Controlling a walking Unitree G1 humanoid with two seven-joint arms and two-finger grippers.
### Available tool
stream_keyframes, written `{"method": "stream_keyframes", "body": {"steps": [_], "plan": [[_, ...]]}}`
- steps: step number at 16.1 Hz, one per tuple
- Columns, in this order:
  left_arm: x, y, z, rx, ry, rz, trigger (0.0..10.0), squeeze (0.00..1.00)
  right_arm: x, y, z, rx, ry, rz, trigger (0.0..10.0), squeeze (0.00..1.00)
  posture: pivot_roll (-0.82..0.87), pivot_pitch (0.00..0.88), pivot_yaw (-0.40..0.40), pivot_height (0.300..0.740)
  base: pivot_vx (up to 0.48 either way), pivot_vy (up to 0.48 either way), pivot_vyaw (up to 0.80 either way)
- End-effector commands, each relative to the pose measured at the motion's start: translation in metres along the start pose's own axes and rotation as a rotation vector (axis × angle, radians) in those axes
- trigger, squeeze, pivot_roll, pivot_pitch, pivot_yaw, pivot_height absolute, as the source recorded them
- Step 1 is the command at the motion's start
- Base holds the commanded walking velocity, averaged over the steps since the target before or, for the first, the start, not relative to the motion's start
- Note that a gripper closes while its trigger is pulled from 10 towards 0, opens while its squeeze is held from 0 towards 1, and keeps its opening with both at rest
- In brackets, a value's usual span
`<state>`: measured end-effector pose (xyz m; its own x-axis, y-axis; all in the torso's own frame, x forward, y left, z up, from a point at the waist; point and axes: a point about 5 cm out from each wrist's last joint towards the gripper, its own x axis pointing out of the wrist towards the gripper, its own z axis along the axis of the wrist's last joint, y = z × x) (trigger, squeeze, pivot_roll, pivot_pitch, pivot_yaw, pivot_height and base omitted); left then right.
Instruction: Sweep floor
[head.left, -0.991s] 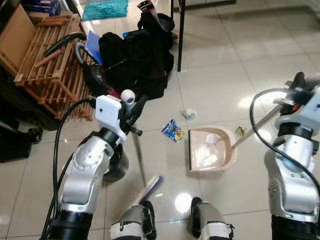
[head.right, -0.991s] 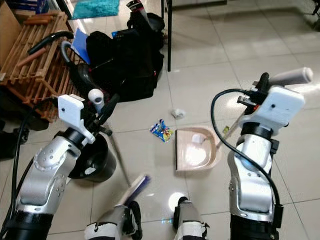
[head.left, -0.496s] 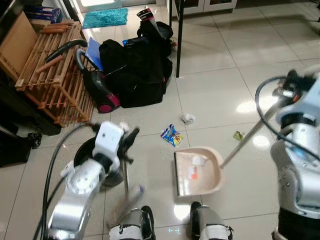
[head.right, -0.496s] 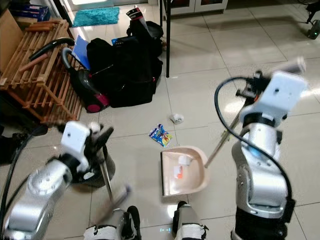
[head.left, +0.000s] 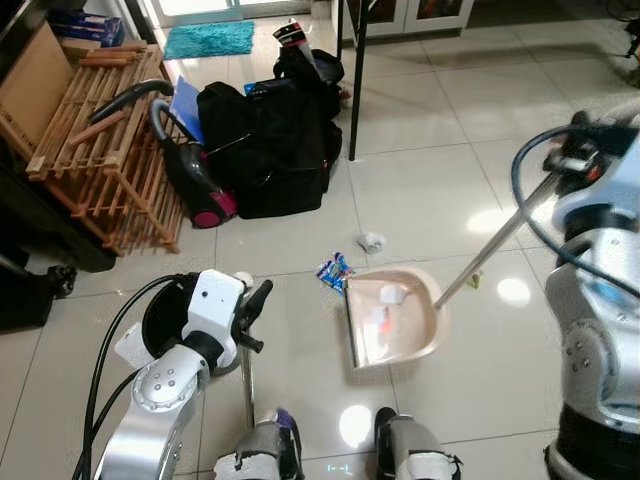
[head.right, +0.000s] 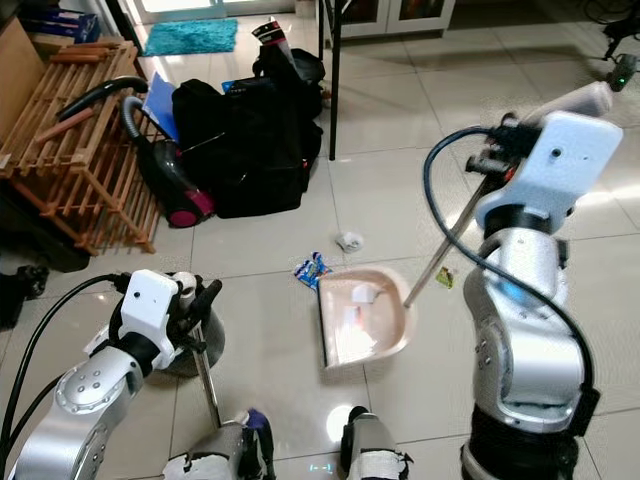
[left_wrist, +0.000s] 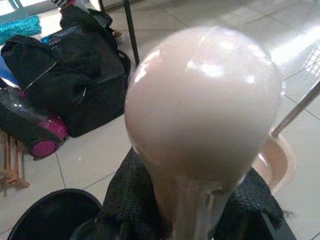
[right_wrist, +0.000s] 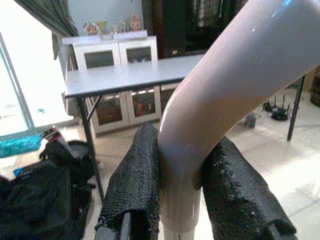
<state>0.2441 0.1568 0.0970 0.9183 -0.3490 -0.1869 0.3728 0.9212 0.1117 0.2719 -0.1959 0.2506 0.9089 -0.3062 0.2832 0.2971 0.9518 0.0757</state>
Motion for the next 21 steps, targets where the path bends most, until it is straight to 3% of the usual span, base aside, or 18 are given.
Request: {"method": "stream_keyframes", "body": {"steps": [1, 2, 10, 21], "plan": [[-0.0038, 0.0029, 0.0048, 0.008, -0.019, 0.016, 10.0, 0.0, -0.0047, 0.0017, 0.0091, 0.011, -0.034, 0.011, 10.0, 0.0, -0.09, 0.157, 0.046, 0.74, 0.0, 0.0, 0.0], [-0.0048, 0.005, 0.0044, 0.041, -0.018, 0.016, 10.0, 0.0, -0.006, 0.0029, 0.008, 0.026, -0.019, 0.011, 10.0, 0.0, -0.09, 0.157, 0.046, 0.74, 0.0, 0.0, 0.0], [-0.0042, 0.0012, 0.0068, 0.018, -0.022, 0.008, 10.0, 0.0, -0.0056, 0.0044, 0.0121, 0.036, -0.012, 0.028, 10.0, 0.0, -0.09, 0.162, 0.038, 0.74, 0.0, 0.0, 0.0], [-0.0059, -0.0014, 0.0053, 0.013, -0.008, -0.002, 10.0, 0.0, -0.0055, 0.0038, 0.0113, 0.046, 0.012, 0.029, 10.0, 0.0, -0.1, 0.171, 0.035, 0.74, -0.306, 0.0, 0.0]]}}
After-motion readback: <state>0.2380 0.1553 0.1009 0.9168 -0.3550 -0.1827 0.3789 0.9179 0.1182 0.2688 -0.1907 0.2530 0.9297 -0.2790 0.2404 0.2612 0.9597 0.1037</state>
